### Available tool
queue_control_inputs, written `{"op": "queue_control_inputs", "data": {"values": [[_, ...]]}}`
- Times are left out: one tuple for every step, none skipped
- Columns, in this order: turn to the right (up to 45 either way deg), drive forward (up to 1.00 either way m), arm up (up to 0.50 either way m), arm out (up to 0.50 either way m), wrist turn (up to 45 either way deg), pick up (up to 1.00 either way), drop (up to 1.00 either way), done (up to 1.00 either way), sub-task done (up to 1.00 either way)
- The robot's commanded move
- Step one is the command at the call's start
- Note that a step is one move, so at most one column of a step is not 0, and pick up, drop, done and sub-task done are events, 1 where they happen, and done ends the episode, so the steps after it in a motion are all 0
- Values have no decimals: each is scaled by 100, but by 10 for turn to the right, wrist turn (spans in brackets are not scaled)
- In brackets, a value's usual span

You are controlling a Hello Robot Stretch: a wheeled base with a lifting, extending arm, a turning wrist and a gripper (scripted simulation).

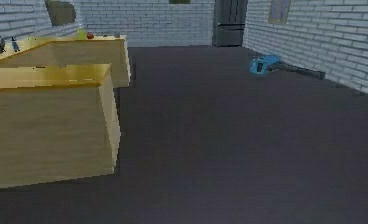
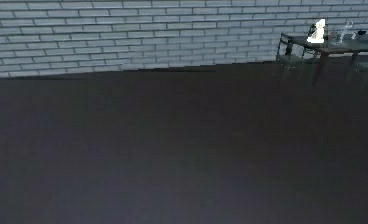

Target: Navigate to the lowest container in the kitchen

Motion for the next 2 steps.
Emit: {"op": "queue_control_inputs", "data": {"values": [[0,100,0,0,0,0,0,0,0],[60,0,0,0,0,0,0,0,0]]}}
